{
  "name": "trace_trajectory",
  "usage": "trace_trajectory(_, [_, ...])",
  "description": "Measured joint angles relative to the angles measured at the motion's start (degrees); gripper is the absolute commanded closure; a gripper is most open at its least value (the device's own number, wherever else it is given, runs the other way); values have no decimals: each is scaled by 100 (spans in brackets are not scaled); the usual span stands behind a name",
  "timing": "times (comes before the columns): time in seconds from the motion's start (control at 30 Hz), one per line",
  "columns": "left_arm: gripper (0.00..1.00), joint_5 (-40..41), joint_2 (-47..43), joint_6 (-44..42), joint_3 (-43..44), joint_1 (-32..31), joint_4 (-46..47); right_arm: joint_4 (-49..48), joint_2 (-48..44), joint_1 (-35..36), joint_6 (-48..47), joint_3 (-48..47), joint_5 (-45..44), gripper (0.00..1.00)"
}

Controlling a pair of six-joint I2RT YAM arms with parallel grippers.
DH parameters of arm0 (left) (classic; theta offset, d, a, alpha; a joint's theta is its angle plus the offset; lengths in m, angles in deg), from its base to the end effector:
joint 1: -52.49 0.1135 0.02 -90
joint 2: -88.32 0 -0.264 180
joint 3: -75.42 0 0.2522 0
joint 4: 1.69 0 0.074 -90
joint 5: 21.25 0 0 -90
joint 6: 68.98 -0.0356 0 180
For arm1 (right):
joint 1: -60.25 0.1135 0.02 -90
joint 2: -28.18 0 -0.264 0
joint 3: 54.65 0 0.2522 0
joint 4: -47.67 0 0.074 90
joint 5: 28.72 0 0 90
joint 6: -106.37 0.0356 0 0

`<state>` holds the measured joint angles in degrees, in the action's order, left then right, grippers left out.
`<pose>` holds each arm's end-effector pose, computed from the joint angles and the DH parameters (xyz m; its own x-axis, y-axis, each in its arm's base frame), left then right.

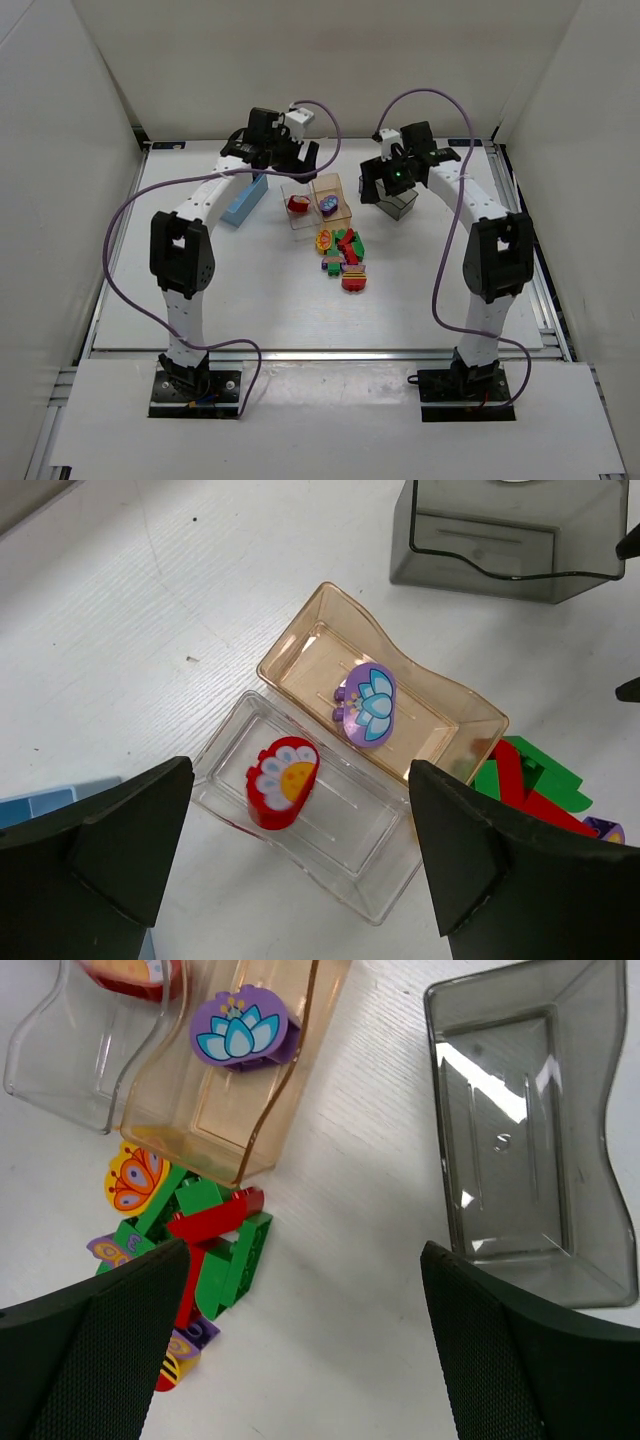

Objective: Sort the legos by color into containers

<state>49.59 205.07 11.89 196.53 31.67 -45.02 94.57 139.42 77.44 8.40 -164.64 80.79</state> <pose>0.4389 -0.1794 0.3007 -0.4893 0.3464 -0.8004 0.6603 0.7467 -0.0804 0.4164 0.1413 0.2739 -0.6366 -0.3337 -0.6952 -0.5854 0.7960 0.1539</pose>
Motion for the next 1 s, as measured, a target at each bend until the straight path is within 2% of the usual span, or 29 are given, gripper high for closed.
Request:
trace_trajectory(0.2, [3, 118, -302, 125, -343, 11, -4, -22, -310, -179, -153, 293, 81, 1])
trace_trajectory(0.37, [1, 208, -890, 706, -684, 201, -35, 4, -791, -236, -741, 887, 682, 6])
trace_trajectory(0.5, [1, 313, -1696, 1014, -1071, 566, -92, 391, -1377, -68, -1891, 1593, 1364, 14])
trace_trajectory(0.7, [1, 378, -2804, 988, -1633, 826, -291, 911, -2208, 446, -3709, 2761, 1904, 15])
trace_trajectory(0.83, [1, -94, -3029, 673, -1941, 824, -564, 981, -2465, 577, -4634, 3392, 1928, 15])
trace_trajectory(1.0, [5, -855, -3040, 190, -2529, 634, -1139, 1174, -2476, 564, -5692, 3528, 1836, 14])
